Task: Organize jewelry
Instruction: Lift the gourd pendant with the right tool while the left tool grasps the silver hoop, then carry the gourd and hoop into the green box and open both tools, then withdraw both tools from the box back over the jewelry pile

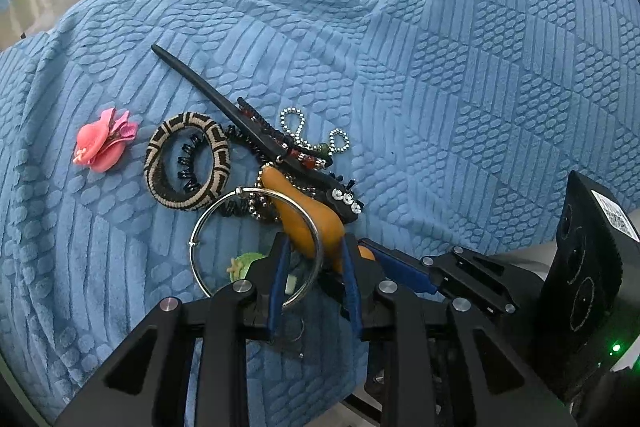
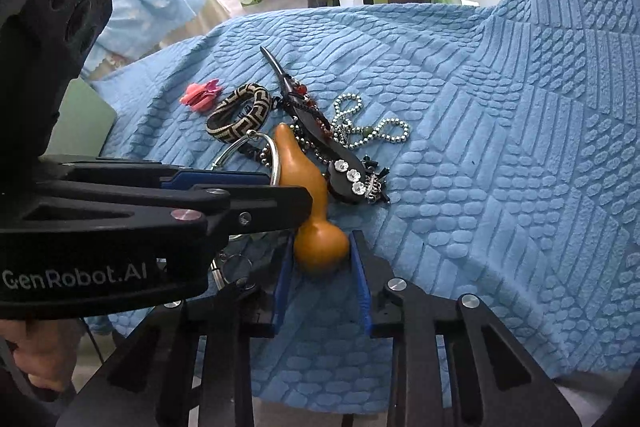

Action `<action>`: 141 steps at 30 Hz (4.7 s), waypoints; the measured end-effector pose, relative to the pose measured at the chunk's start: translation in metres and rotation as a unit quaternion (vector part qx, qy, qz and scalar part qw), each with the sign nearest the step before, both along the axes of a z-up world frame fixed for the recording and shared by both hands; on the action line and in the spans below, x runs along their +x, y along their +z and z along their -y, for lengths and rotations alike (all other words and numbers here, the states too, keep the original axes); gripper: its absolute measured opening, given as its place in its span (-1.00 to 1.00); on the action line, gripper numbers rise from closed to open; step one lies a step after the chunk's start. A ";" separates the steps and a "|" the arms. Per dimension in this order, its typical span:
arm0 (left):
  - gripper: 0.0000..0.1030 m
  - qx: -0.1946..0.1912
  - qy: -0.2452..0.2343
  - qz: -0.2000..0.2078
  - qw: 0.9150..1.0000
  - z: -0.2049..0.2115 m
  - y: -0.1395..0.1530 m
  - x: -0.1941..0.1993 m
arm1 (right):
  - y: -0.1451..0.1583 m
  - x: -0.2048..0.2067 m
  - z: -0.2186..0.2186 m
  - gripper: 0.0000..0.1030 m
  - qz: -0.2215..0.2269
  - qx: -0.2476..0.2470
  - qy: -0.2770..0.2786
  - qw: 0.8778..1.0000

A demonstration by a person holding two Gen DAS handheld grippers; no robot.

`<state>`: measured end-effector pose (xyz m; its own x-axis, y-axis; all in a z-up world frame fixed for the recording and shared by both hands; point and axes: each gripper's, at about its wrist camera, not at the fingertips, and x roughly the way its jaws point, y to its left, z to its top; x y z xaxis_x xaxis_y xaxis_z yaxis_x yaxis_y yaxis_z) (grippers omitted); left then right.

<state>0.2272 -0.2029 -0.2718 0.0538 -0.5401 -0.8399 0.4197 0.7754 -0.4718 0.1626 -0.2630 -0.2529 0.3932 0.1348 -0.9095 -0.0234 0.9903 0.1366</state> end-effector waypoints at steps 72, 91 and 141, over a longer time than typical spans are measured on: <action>-0.96 0.042 0.251 0.203 0.945 -0.308 0.251 -0.044 | 0.222 0.010 -0.195 -0.53 0.153 0.045 0.068 0.985; -0.95 0.089 0.283 0.100 0.950 -0.377 0.116 -0.044 | 0.107 0.021 -0.283 -0.53 0.030 0.030 0.146 0.988; 0.37 0.070 0.326 0.249 0.909 -0.310 0.302 -0.141 | 0.270 -0.050 -0.182 -0.44 0.193 0.067 0.097 0.974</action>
<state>0.0865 0.1076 0.0302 0.7167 -0.1462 -0.6819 -0.0171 0.9738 -0.2267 0.1121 -0.0813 0.0170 0.6586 0.3472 -0.6676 -0.2830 0.9363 0.2079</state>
